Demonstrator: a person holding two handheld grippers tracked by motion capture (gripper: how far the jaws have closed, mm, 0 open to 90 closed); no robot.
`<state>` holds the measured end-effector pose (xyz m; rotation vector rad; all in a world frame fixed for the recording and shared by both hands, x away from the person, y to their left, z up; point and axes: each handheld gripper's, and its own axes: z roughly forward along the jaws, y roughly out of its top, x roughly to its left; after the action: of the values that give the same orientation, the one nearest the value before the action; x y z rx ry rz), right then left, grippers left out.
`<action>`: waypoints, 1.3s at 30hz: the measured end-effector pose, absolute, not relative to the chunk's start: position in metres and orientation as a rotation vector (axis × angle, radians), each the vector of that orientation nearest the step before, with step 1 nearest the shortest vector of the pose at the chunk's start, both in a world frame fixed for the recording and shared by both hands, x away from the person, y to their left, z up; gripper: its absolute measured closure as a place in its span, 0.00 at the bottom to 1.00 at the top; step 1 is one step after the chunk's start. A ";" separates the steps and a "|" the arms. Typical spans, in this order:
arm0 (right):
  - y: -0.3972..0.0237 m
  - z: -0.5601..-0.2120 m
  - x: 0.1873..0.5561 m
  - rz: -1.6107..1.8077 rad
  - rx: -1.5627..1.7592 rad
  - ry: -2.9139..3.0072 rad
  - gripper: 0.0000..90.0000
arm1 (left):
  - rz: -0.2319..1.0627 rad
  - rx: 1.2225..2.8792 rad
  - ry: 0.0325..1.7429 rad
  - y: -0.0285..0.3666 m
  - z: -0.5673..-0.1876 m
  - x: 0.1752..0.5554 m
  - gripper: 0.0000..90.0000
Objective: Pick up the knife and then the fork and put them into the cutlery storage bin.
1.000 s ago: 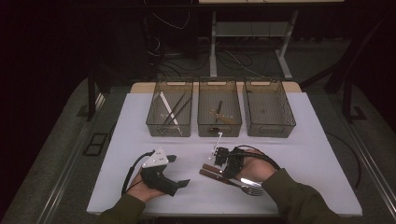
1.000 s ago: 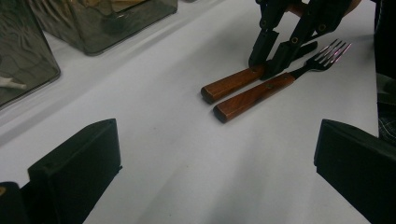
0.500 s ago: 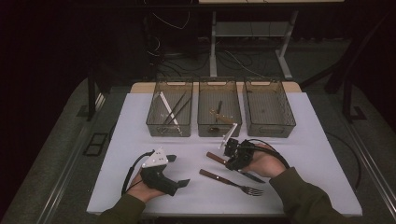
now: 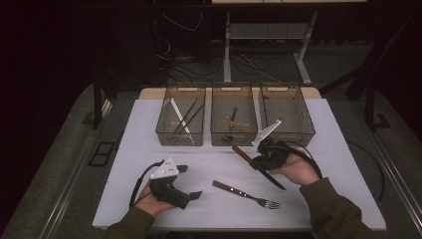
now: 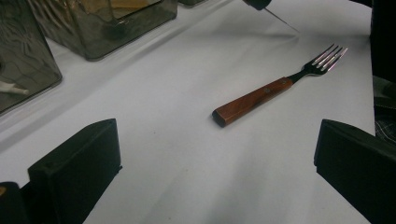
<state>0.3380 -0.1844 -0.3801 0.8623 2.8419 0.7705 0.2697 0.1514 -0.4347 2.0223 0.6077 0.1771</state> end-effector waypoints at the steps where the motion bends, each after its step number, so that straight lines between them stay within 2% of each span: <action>1: -0.188 -0.379 0.339 0.780 0.868 2.834 0.85 | 0.177 2.022 0.608 0.151 -0.435 0.270 0.00; 22: -0.244 -0.344 0.349 1.143 1.013 2.546 0.85 | 0.180 2.022 0.608 0.152 -0.435 0.271 0.00; 39: -0.274 -0.302 0.376 1.159 1.060 2.326 0.85 | 0.180 2.025 0.612 0.151 -0.435 0.270 0.00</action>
<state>0.3756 -0.2742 -0.3017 1.0601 2.3263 1.1590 0.2703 0.1510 -0.4355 2.0253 0.6121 0.1796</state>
